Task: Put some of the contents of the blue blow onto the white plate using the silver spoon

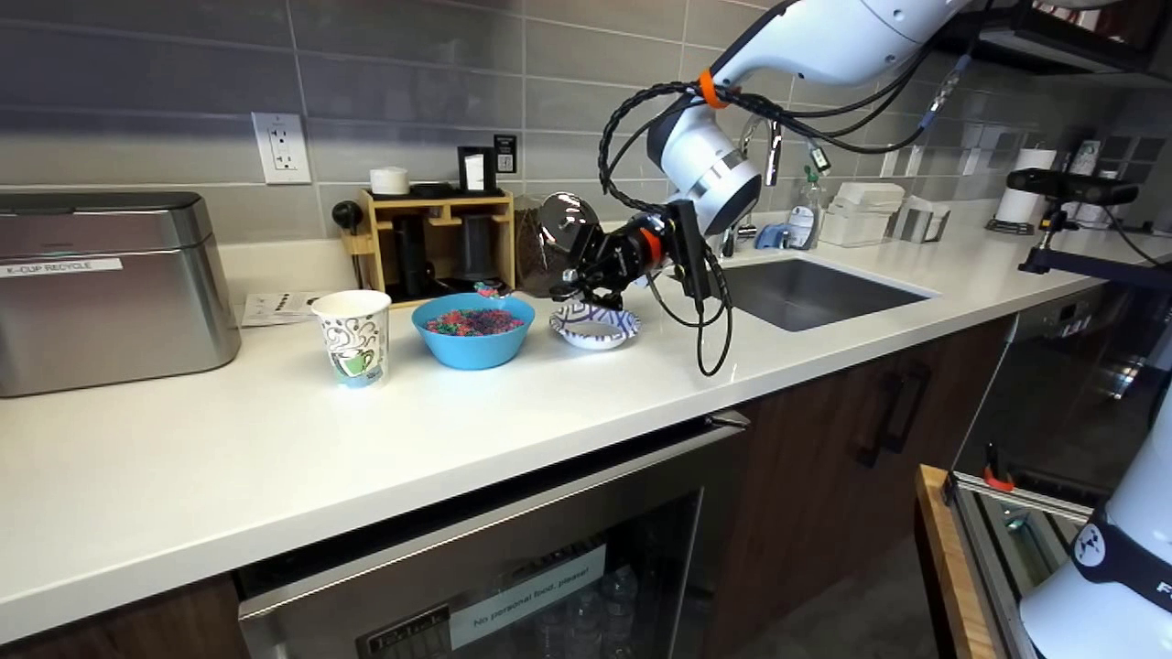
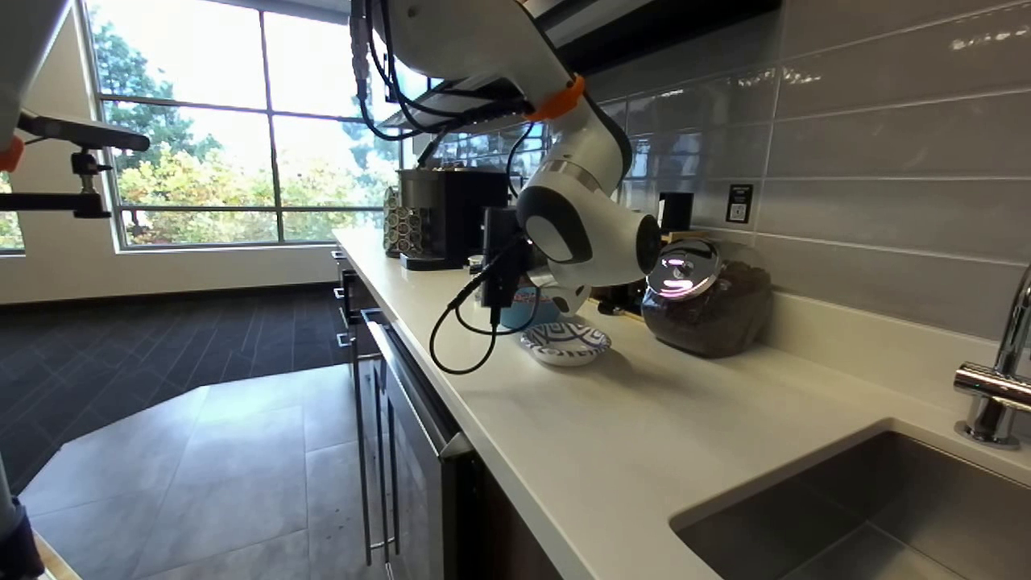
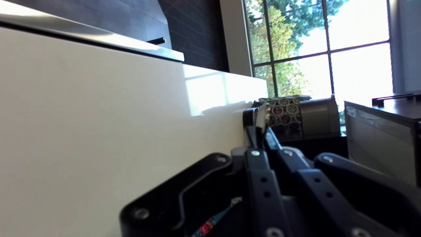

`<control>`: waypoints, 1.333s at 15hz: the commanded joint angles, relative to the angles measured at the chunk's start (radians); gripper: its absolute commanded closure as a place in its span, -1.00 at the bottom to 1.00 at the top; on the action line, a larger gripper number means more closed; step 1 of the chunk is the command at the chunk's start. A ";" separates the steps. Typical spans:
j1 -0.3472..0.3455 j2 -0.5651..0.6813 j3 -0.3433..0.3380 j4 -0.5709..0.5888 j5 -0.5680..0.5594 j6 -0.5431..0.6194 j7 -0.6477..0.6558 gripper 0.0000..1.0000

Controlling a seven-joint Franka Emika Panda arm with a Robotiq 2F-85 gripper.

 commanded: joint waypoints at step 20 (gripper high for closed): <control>-0.083 -0.044 -0.183 -0.297 0.106 -0.328 -0.296 0.98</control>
